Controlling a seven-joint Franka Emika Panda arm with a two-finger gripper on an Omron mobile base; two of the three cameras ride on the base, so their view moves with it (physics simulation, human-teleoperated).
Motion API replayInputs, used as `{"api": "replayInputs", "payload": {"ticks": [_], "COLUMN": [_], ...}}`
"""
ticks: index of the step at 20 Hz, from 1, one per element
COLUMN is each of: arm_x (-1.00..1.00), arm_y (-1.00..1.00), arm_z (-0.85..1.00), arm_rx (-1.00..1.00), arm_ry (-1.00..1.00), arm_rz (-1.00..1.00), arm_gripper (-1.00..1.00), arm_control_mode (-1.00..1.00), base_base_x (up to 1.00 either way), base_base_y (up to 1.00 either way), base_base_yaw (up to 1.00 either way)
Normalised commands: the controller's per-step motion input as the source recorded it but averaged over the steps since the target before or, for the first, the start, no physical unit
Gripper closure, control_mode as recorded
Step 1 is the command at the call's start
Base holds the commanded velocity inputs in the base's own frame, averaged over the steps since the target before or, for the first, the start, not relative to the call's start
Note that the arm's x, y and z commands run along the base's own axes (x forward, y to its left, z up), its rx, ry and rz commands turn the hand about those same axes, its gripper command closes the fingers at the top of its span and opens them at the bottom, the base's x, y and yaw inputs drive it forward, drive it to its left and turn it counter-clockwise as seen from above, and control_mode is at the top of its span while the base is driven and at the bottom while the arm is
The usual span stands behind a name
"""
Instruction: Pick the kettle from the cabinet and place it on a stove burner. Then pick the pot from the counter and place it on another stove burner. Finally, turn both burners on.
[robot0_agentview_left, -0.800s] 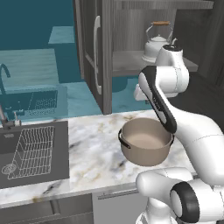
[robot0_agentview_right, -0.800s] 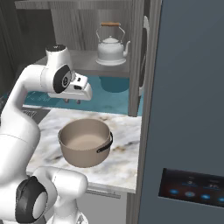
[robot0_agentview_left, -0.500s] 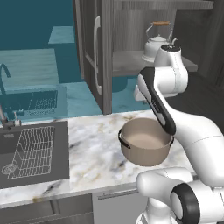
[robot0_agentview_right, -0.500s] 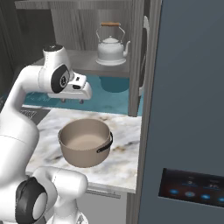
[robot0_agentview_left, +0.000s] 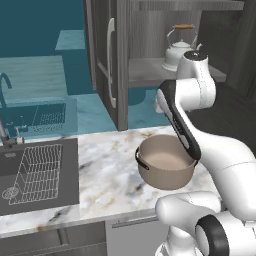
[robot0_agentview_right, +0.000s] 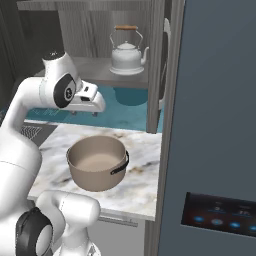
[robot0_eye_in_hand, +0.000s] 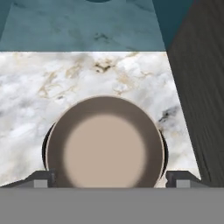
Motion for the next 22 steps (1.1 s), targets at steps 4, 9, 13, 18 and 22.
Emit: {"api": "replayInputs", "payload": {"ticks": [4,9,13,18,22], "arm_x": [0.00,0.00,0.01,0.03,0.06], "arm_y": [-0.09,-0.14,-0.11,-0.17,-0.19], "arm_z": [0.28,0.32,0.32,0.31,0.23], "arm_rx": [-0.05,-0.09,-0.09,-0.08,-0.06], "arm_ry": [-0.13,-0.13,-0.15,-0.15,-0.18], "arm_rz": [-0.07,-0.05,-0.02,0.00,0.00], "arm_gripper": [-1.00,-1.00,-1.00,-1.00,-1.00], "arm_control_mode": [-1.00,-1.00,-1.00,-1.00,-1.00], "base_base_x": [0.00,0.00,0.00,0.00,0.00], "base_base_y": [0.00,0.00,0.00,0.00,0.00], "base_base_yaw": [0.00,0.00,0.00,0.00,0.00]}}
